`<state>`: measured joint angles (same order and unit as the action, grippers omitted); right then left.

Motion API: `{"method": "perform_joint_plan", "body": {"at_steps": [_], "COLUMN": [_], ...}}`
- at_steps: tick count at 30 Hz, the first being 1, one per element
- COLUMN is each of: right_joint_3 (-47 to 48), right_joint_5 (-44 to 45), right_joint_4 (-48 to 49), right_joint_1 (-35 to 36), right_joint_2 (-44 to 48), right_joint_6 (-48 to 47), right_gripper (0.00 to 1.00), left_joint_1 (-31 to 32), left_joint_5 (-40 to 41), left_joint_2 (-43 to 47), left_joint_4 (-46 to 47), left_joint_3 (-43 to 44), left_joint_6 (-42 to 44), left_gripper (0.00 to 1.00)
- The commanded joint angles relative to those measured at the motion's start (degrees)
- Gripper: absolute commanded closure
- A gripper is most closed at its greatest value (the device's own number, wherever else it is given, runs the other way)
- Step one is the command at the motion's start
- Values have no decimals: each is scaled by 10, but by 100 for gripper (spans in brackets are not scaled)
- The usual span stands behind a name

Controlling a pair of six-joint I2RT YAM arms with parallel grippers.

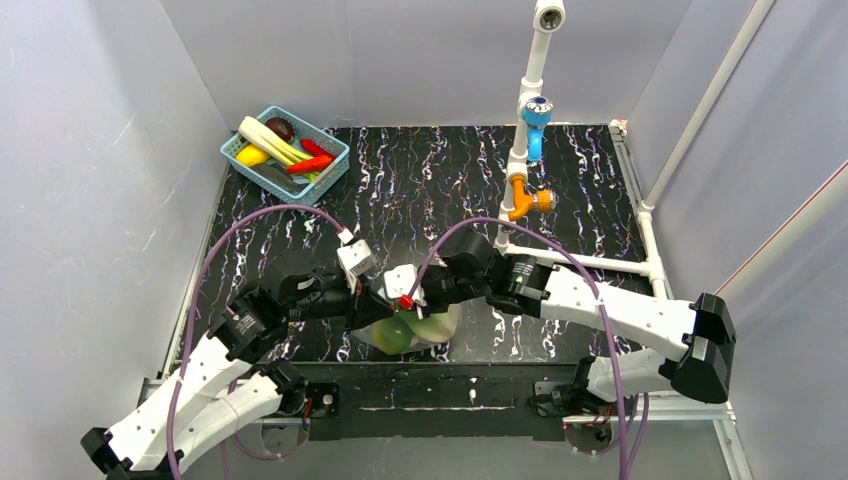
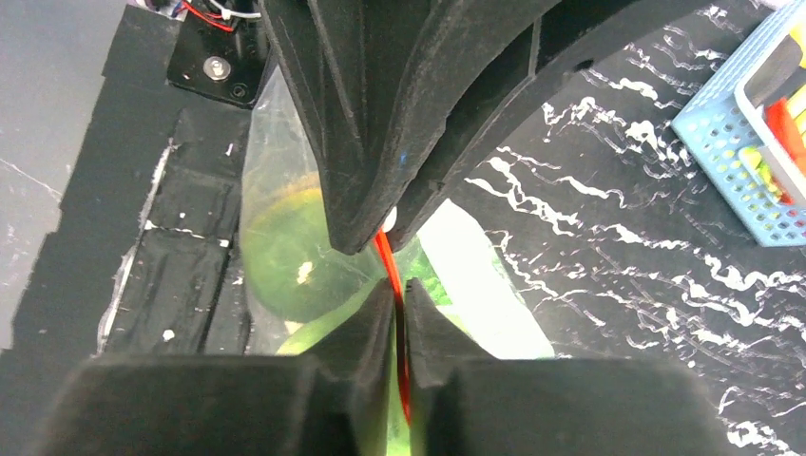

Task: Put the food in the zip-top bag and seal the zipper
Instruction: Zip the zipper food storage bag at the center of the board, then place the zipper food storage bag at the center of the board.

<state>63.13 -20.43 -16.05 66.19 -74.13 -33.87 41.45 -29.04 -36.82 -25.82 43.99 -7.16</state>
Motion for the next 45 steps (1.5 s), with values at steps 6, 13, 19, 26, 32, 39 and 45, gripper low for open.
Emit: {"method": "perform_joint_plan", "body": {"at_steps": [6, 13, 19, 26, 32, 39, 45], "right_joint_3": [-43, -126, -147, -130, -82, -42, 18], "right_joint_5": [119, 159, 173, 150, 104, 175, 299], "right_joint_4": [80, 144, 140, 112, 81, 103, 98], "right_joint_1": [2, -27, -40, -44, -42, -42, -42], "right_joint_2": [52, 113, 132, 123, 73, 14, -62], "right_joint_6": [3, 37, 41, 37, 48, 88, 138], "right_gripper": [99, 99, 99, 99, 99, 99, 89], "left_joint_1": [-1, 0, 0, 0, 0, 0, 0], "left_joint_5": [4, 29, 49, 61, 87, 276, 395], "left_joint_2": [32, 53, 72, 85, 132, 227, 257], "left_joint_4": [-21, -52, -78, -91, -95, -148, -222], "left_joint_3": [12, 13, 17, 17, 36, 105, 171], "left_joint_6": [-6, -8, -7, -15, -14, -51, -102], "left_gripper": [100, 100, 100, 83, 44, 14, 6]}}
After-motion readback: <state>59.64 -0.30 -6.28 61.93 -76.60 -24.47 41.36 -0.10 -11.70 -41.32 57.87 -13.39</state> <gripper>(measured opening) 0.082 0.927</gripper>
